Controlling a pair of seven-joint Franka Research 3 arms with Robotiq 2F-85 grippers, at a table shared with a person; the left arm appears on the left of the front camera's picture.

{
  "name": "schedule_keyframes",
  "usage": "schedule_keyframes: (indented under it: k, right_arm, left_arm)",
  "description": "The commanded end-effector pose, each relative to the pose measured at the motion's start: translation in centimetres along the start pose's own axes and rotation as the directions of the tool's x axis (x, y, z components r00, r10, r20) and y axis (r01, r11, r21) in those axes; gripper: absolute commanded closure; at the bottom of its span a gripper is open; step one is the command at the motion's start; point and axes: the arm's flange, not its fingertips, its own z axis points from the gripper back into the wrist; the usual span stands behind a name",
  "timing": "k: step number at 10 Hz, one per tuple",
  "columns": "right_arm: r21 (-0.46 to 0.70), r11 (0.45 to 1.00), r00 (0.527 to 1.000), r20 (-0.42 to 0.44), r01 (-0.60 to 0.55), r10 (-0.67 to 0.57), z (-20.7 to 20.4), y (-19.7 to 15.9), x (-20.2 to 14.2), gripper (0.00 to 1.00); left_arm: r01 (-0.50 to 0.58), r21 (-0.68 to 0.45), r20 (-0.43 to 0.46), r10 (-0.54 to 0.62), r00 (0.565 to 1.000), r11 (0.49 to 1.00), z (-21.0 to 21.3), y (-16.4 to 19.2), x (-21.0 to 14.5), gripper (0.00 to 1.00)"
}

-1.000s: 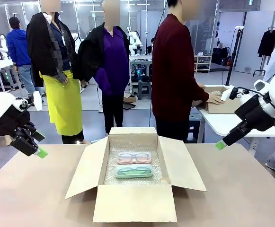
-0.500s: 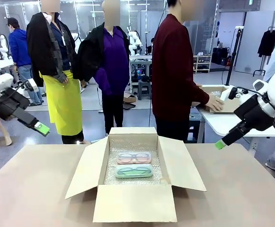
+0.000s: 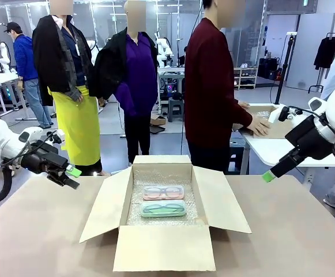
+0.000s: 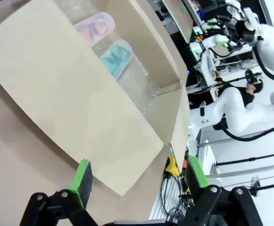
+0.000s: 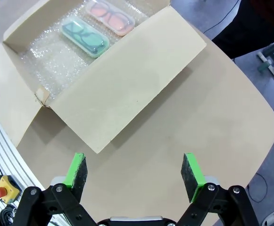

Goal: Pack the glasses set securely to prepare it for shipping.
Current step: Position the Package Box on the left side of the table.

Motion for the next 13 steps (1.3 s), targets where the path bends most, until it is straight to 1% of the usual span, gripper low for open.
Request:
schedule_keyframes:
  k: [1, 4, 5, 6, 7, 8, 10, 12, 13]
  right_arm:
    - [-0.026, 0.999, 1.0, -0.007, 0.021, -0.021, 0.0, 0.2, 0.3, 0.0]
    - [-0.026, 0.999, 1.0, -0.007, 0.021, -0.021, 0.0, 0.2, 0.3, 0.0]
    - [-0.026, 0.999, 1.0, -0.007, 0.021, -0.021, 0.0, 0.2, 0.3, 0.0]
    - [-0.026, 0.999, 1.0, -0.007, 0.021, -0.021, 0.0, 0.2, 0.3, 0.0]
    - [-0.026, 0.999, 1.0, -0.007, 0.021, -0.021, 0.0, 0.2, 0.3, 0.0]
    - [-0.026, 0.999, 1.0, -0.007, 0.021, -0.021, 0.0, 0.2, 0.3, 0.0]
    - [-0.026, 0.999, 1.0, -0.007, 0.021, -0.021, 0.0, 0.2, 0.3, 0.0]
    - [-0.026, 0.999, 1.0, -0.007, 0.021, -0.021, 0.0, 0.2, 0.3, 0.0]
    - [-0.026, 0.999, 1.0, -0.007, 0.021, -0.021, 0.0, 0.2, 0.3, 0.0]
  left_arm:
    - [0.006, -0.016, -0.012, -0.006, 1.0, 1.0, 0.6, -0.6, -0.3, 0.0]
    - [0.006, -0.016, -0.012, -0.006, 1.0, 1.0, 0.6, -0.6, -0.3, 0.0]
    - [0.0, -0.006, -0.002, 0.0, 1.0, 1.0, 0.0, -0.1, 0.0, 0.0]
    - [-0.116, -0.011, 0.095, 0.116, 0.989, 0.993, 1.4, 1.6, 1.4, 0.0]
    - [-0.164, -0.066, 0.067, 0.169, 0.983, 0.984, 1.6, 2.7, 1.0, 0.0]
    - [-0.173, -0.07, 0.126, 0.181, 0.975, 0.982, 1.6, 4.2, 0.7, 0.0]
    - [-0.216, -0.083, 0.19, 0.229, 0.955, 0.973, 0.4, 7.1, 0.0, 0.0]
    - [-0.207, -0.065, 0.207, 0.216, 0.954, 0.976, -1.4, 9.5, -0.5, 0.0]
    - [-0.211, -0.058, 0.228, 0.219, 0.949, 0.976, -1.6, 10.5, -0.6, 0.0]
